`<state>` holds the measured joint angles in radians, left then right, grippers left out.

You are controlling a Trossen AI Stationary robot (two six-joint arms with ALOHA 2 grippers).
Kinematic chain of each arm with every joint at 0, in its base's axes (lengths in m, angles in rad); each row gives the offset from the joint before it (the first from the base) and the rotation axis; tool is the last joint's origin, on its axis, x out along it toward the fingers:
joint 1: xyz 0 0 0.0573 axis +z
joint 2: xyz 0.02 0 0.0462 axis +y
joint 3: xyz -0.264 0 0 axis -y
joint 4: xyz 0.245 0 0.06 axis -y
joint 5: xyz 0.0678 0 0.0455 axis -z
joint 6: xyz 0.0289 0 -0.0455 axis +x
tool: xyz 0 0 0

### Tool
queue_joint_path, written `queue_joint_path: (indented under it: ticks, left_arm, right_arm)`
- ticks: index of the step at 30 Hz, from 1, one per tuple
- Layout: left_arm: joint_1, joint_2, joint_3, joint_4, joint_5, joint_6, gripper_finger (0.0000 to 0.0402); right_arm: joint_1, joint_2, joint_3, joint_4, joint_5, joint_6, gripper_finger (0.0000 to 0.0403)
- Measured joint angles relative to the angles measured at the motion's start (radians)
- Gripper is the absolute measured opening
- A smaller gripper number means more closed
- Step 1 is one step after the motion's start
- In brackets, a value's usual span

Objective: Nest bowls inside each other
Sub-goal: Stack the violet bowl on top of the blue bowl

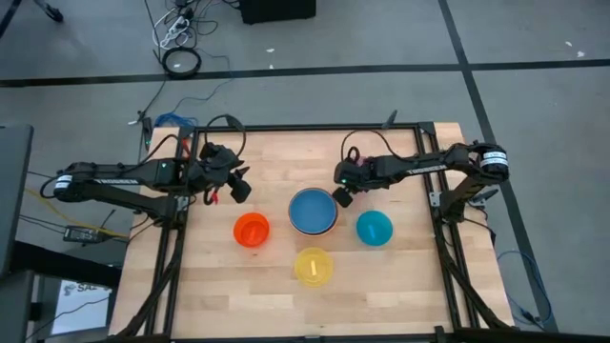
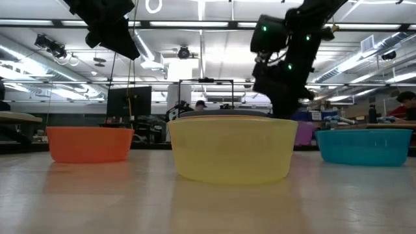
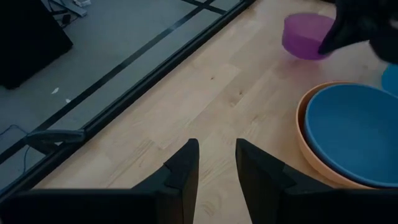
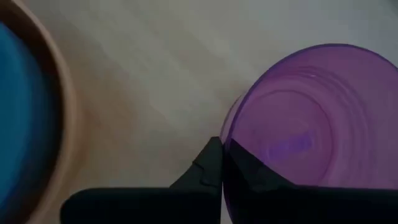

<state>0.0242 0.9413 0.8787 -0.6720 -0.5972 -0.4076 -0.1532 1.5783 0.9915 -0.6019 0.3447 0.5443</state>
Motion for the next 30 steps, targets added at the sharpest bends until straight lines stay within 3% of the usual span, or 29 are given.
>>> queue_joint_path:
  ticks: [5, 11, 20, 30]
  left_arm:
    - [0.0, 0.0, 0.0, 0.001, 0.0, 0.0, 0.0115]
    - [0.0, 0.0, 0.0, 0.043, 0.0, 0.001, 0.0115]
    - [0.0, 0.0, 0.0, 0.065, 0.0, 0.003, 0.0115]
    - [0.0, 0.0, 0.0, 0.067, 0.018, 0.0, 0.0115]
  right_arm:
    - [0.024, -0.07, 0.059, 0.007, -0.006, -0.056, 0.0]
    - [0.145, -0.09, 0.146, 0.096, -0.12, -0.117, 0.0]
    - [0.289, 0.018, 0.221, 0.197, -0.131, -0.09, 0.0]
    - [0.304, 0.138, 0.221, 0.269, -0.113, -0.055, 0.0006]
